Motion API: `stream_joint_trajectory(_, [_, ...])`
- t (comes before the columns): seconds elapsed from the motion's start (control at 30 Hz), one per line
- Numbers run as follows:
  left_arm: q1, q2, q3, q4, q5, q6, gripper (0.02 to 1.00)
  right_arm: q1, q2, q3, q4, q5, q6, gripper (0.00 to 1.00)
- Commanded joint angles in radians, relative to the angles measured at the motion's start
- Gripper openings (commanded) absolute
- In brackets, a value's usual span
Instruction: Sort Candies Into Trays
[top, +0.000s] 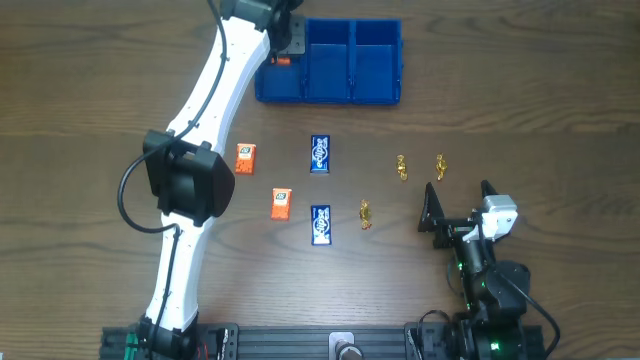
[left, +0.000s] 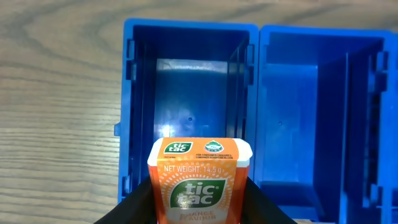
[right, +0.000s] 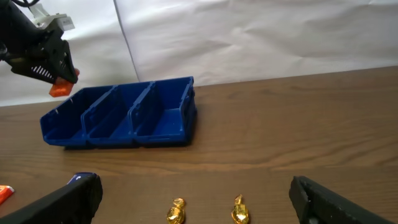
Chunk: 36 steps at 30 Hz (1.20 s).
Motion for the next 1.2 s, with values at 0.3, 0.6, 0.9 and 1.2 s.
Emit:
stream_joint_trajectory(0.3, [0.037,-0.039,0.036,0.002,0.01,-0.021,0.691,-0.005,-0.007,-0.002,-0.006,0.008,-0.005,1.0])
stream_joint_trajectory(0.6, [-0.015,-0.43,-0.364,0.087,-0.05,-0.002,0.702,-0.005,-0.007,-0.002,-0.006,0.007,-0.005,0.998])
stream_joint_trajectory(0.9, [-0.019,-0.856,-1.168,0.259,-0.039,-0.029,0.923,-0.005,-0.007,-0.002,-0.006,0.007,-0.005,0.998])
stream_joint_trajectory(1.2, [0.03,-0.794,-1.453,0.473,0.048,-0.03,0.928,-0.005,-0.007,-0.002,-0.006,0.008,-0.005,0.998])
